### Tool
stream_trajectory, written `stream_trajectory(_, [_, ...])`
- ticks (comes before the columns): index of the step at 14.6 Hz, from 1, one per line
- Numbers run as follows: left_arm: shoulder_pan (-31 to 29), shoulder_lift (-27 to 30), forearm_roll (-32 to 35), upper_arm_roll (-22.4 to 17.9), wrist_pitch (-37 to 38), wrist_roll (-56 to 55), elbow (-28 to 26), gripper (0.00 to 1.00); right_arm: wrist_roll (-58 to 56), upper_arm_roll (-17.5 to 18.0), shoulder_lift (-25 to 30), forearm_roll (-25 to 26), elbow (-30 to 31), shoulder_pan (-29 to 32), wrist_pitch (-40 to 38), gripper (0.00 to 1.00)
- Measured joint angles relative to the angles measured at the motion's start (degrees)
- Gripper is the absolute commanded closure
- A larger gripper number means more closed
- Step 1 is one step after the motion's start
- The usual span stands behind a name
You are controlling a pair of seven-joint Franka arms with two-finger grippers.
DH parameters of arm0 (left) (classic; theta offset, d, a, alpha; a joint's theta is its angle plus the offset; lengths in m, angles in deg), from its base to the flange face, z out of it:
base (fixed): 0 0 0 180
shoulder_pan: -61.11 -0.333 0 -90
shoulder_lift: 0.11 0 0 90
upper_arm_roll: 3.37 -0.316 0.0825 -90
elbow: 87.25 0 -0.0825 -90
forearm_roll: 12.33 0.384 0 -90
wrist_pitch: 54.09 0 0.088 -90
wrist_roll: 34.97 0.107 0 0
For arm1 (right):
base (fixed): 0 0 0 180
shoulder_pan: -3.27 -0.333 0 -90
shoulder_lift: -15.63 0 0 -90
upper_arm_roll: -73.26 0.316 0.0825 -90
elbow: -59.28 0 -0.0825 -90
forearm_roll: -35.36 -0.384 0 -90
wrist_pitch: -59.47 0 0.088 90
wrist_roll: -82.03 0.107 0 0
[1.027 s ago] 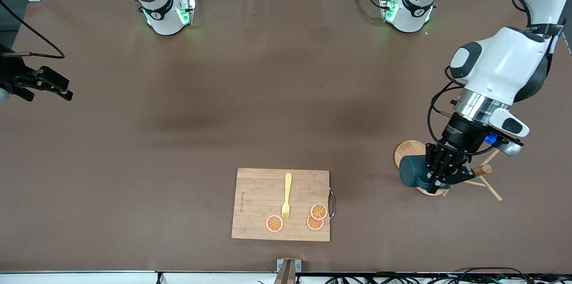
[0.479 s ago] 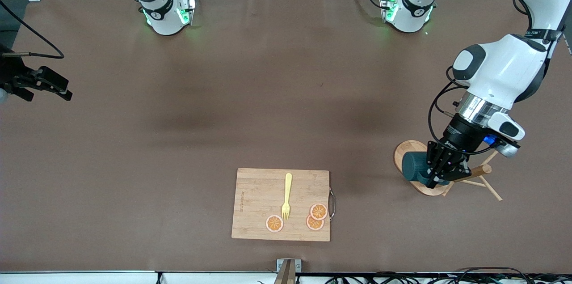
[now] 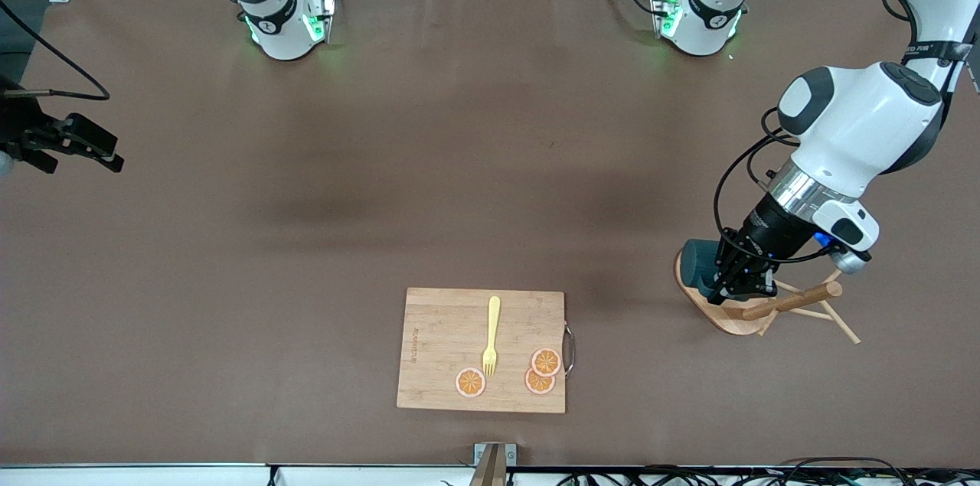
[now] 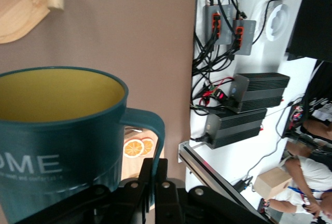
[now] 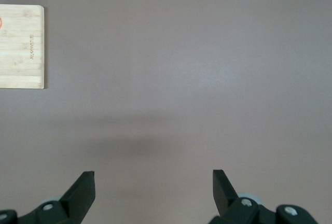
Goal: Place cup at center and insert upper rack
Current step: 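Lower the mug's handle onto a peg of the mug tree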
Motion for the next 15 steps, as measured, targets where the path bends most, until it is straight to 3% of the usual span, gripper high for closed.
stream_trajectory(7, [-1.5, -3.0, -14.3, -0.1, 0.4, 15.3, 0.8, 0.99, 0.0, 0.0, 0.0, 0.0, 0.0, 0.0, 0.1, 0.00])
stream_trajectory(15, [-4.0, -3.4, -16.1, -0.1, 3.0, 19.3, 2.1, 0.99, 0.0, 0.0, 0.0, 0.0, 0.0, 0.0, -0.3, 0.00])
